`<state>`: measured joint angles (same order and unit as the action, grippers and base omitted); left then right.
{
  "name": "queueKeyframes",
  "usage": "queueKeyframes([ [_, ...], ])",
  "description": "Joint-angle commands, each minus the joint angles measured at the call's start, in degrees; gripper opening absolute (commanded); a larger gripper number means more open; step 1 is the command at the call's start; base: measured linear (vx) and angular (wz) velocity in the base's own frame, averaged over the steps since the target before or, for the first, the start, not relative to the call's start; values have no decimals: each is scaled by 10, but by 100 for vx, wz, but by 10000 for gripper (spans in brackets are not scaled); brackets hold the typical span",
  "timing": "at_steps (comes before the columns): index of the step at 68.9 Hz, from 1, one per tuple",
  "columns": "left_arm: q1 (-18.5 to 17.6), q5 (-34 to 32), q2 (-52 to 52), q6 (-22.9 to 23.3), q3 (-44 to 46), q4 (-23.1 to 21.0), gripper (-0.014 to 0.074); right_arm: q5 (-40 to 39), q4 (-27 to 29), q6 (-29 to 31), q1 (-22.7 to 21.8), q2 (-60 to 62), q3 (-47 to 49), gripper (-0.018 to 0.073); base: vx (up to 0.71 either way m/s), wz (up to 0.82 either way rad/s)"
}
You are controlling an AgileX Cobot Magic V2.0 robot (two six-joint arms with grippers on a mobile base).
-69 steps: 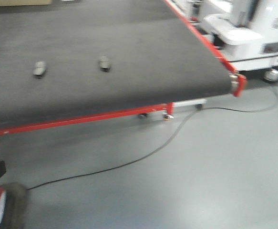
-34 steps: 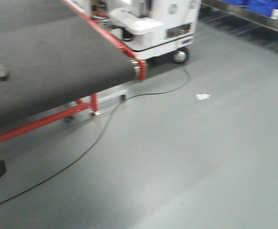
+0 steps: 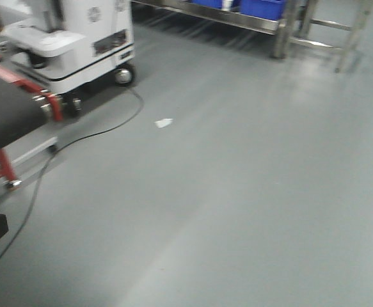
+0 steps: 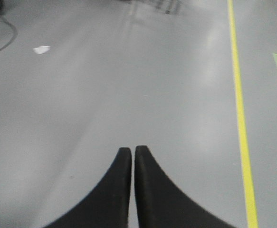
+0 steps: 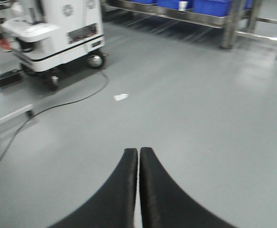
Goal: Move and align brake pads A on conveyor
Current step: 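Drive along the yellow floor line past the green floor sign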
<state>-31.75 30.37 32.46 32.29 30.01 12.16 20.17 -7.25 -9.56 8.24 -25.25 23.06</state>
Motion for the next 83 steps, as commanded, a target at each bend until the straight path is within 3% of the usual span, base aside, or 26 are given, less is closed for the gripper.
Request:
queueKeyframes([
  [1, -4, -38, 0, 4, 15, 4, -6, -44, -8, 7, -3, -3, 15, -8, 7, -71],
  [42, -4, -38, 0, 4, 15, 4, -6, -44, -8, 7, -3, -3, 15, -8, 9, -68],
  [83, -4, -38, 0, 4, 15, 4, -6, -43, -8, 7, -3, -3, 15, -8, 10, -26],
])
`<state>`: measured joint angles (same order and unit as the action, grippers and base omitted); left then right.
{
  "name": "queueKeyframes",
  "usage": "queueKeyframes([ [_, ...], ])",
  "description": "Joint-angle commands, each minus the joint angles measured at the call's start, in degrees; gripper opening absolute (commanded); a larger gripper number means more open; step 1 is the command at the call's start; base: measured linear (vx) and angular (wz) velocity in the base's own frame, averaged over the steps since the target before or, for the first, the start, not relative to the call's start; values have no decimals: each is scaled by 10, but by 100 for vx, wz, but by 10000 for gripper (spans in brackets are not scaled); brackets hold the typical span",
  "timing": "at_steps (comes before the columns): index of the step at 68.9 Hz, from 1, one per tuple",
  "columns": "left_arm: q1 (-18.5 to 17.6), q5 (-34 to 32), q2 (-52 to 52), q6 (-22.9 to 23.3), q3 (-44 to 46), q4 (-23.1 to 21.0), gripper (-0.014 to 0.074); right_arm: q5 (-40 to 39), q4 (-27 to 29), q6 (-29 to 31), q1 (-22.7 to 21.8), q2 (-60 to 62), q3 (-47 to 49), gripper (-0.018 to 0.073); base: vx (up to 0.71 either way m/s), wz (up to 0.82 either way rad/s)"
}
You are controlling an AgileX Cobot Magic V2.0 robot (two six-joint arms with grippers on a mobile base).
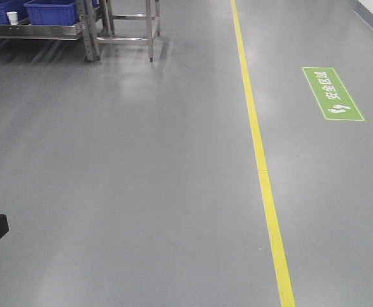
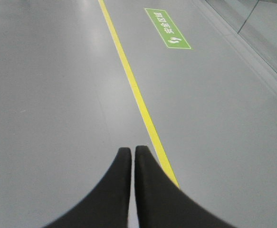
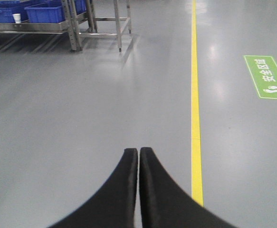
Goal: Move and align brake pads A on conveyor
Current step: 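Drive along the yellow floor line past the green floor sign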
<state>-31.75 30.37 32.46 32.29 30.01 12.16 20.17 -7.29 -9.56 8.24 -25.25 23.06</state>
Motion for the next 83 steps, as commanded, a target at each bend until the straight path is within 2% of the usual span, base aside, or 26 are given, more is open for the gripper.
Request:
queueKeyframes([
  [1, -4, -38, 0, 4, 15, 4, -6, -43, -7, 7, -3, -3, 15, -8, 12, -20],
  [42, -4, -38, 0, 4, 15, 4, -6, -43, -7, 7, -3, -3, 15, -8, 19, -8],
  [83, -4, -38, 0, 4, 15, 4, -6, -43, -7, 7, -3, -3, 15, -8, 33, 0],
])
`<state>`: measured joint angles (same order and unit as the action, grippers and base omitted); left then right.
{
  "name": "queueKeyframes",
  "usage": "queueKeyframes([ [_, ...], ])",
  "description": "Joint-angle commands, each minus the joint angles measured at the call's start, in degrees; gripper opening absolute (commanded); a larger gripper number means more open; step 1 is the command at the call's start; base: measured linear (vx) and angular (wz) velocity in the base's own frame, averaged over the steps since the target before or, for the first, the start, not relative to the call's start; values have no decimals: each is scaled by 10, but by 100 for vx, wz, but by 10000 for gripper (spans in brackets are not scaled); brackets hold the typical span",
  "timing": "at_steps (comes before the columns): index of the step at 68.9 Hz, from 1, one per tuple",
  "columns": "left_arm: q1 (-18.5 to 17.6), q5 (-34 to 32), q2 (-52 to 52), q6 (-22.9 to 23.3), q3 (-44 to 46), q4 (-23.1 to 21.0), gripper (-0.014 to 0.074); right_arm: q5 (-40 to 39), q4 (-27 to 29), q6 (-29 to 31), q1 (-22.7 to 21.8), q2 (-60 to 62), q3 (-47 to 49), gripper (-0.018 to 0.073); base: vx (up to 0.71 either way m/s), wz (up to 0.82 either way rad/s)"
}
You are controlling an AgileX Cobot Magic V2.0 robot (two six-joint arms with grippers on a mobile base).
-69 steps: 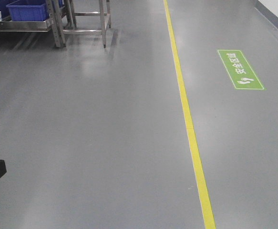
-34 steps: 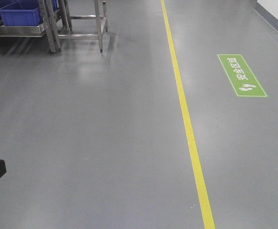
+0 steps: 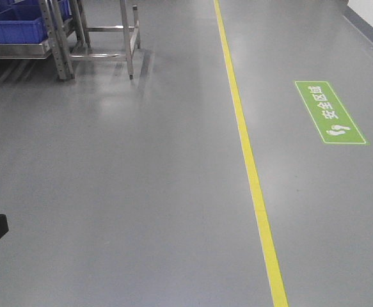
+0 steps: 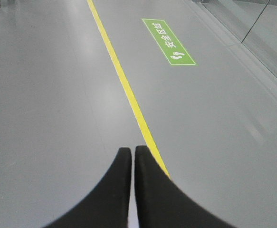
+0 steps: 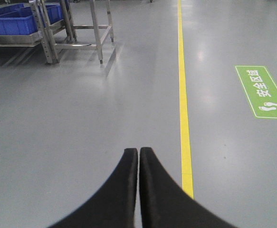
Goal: Move and align brake pads A on conveyor
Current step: 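Drive along the yellow floor line past the green floor sign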
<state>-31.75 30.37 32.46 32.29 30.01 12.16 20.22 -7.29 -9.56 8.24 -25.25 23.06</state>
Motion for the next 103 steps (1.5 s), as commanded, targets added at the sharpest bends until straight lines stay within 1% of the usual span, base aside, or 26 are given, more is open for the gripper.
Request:
queueKeyframes([
  [1, -4, -38, 0, 4, 15, 4, -6, -43, -7, 7, -3, -3, 15, -8, 39, -7],
  [49, -4, -38, 0, 4, 15, 4, -6, -43, -7, 7, -3, -3, 15, -8, 44, -11],
  [103, -4, -38, 0, 4, 15, 4, -6, -43, -7, 7, -3, -3, 15, -8, 48, 0],
])
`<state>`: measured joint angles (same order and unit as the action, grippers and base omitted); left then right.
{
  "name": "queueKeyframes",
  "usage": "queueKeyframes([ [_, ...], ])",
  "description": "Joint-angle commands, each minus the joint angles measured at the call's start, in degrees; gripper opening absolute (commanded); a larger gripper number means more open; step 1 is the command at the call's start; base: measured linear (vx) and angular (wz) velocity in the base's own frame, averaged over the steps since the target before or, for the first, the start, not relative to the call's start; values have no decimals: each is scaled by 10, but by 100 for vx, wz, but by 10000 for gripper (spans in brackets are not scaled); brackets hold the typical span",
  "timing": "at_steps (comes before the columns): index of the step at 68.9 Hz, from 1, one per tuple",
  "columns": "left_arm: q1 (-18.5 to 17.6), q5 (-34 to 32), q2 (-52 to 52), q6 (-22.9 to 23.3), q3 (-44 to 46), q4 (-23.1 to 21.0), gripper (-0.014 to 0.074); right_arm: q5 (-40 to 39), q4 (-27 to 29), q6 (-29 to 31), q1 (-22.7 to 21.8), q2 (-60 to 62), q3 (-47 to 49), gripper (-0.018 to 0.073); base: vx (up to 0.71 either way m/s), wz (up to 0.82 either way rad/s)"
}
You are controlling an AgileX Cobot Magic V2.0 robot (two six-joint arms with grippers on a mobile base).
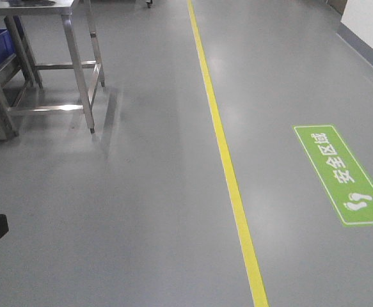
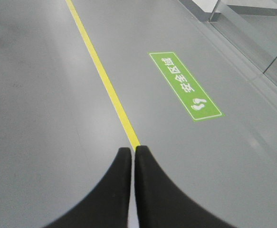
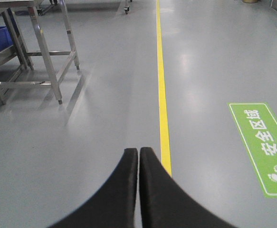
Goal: Move and align brake pads A on conveyor
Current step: 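Drive along the yellow floor line past the green floor sign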
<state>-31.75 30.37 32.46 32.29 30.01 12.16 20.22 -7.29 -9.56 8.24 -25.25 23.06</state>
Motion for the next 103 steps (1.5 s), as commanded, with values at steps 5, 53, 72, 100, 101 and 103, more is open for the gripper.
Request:
queueKeyframes([
  [5, -4, -38, 0, 4, 15, 4, -6, -43, -7, 7, -3, -3, 15, -8, 48, -2],
  [53, -4, -38, 0, 4, 15, 4, -6, -43, -7, 7, -3, -3, 14, -8, 49, -6],
  [72, -4, -38, 0, 4, 15, 4, -6, -43, -7, 7, -3, -3, 14, -8, 49, 4],
  [100, -4, -38, 0, 4, 15, 4, -6, -43, -7, 7, -3, -3, 14, -8, 49, 3],
  [101, -4, -38, 0, 4, 15, 4, -6, -43, -7, 7, -3, -3, 14, -8, 48, -1],
  [103, -4, -38, 0, 4, 15, 4, -6, -43, -7, 7, -3, -3, 14, -8, 48, -1],
])
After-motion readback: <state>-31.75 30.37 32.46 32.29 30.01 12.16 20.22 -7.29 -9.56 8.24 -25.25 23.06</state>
